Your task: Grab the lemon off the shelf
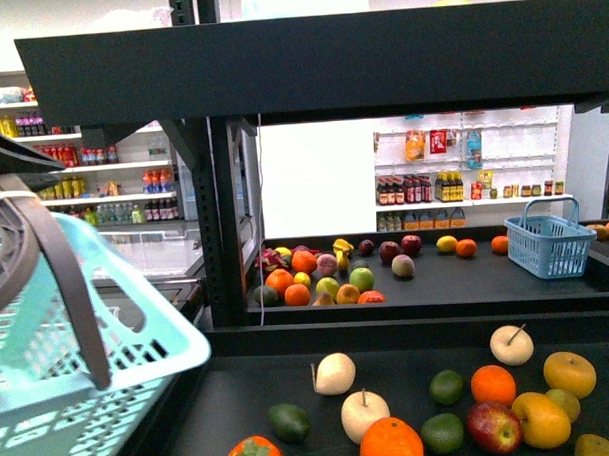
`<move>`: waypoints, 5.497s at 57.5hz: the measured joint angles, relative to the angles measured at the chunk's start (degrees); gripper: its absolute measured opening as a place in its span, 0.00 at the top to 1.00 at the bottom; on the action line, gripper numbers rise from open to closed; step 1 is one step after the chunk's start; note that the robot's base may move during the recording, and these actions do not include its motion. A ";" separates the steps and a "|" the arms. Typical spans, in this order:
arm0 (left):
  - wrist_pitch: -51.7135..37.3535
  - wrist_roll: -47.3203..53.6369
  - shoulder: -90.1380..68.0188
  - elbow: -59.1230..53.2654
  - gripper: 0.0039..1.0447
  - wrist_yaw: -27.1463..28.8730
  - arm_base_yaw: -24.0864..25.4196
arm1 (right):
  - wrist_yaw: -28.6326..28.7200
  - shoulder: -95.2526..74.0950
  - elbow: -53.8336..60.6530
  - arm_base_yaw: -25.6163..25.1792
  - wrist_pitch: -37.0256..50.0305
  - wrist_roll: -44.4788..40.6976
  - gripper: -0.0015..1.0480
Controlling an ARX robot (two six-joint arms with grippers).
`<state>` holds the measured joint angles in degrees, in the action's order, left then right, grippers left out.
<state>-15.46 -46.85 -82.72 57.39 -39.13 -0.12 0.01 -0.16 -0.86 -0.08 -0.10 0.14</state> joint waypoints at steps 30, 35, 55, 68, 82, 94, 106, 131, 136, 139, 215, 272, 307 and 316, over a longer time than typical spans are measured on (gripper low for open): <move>-12.04 0.59 -10.19 1.18 0.92 0.24 -17.49 | 0.00 0.00 0.00 0.00 0.00 0.00 0.02; -12.83 0.74 -12.33 2.54 0.92 -0.13 -19.89 | 0.00 0.00 0.00 0.00 0.00 0.00 0.02; -17.46 0.50 -16.04 5.86 0.92 -0.76 -23.67 | 0.00 0.00 0.00 0.00 0.00 0.00 0.02; -16.83 0.66 -17.79 8.24 0.92 -0.04 -25.88 | 0.00 0.00 0.00 0.00 0.00 0.00 0.02; -16.44 0.63 -18.88 8.26 0.92 0.35 -26.34 | -16.72 -8.52 -1.01 2.71 -0.07 -6.78 0.02; -16.44 1.11 -18.88 8.26 0.92 0.48 -26.34 | -4.22 -32.65 -7.72 -13.09 11.06 -4.15 0.02; -16.44 1.20 -18.88 8.26 0.92 0.37 -26.34 | -0.04 -80.94 -25.75 -22.93 23.58 -2.01 0.02; -16.44 1.18 -18.91 8.28 0.93 0.39 -26.34 | -7.91 -119.58 -59.10 -13.42 4.13 19.19 0.02; -16.44 1.20 -18.91 8.28 0.93 0.39 -26.34 | -8.70 -123.60 -64.63 -11.93 0.24 23.54 0.02; -16.44 1.20 -18.91 8.28 0.93 0.37 -26.34 | -8.85 -125.76 -67.49 -11.15 -1.53 25.97 0.02; -16.44 1.20 -18.91 8.28 0.93 0.37 -26.34 | -11.37 -161.00 -115.30 -0.72 -22.56 54.31 0.02; -16.44 1.20 -18.91 8.28 0.93 0.37 -26.34 | -13.51 -166.18 -119.19 -0.70 -18.56 51.32 0.48; -16.44 1.18 -18.91 8.28 0.93 0.35 -26.34 | 9.31 -111.65 -69.16 -6.58 9.53 42.05 0.48; -16.44 1.20 -18.91 8.28 0.93 0.39 -26.34 | 15.63 -104.41 -67.25 -3.30 9.33 43.85 0.48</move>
<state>-31.90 -45.65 -101.62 65.67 -38.74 -26.46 15.64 -104.57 -68.12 -3.38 9.23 43.99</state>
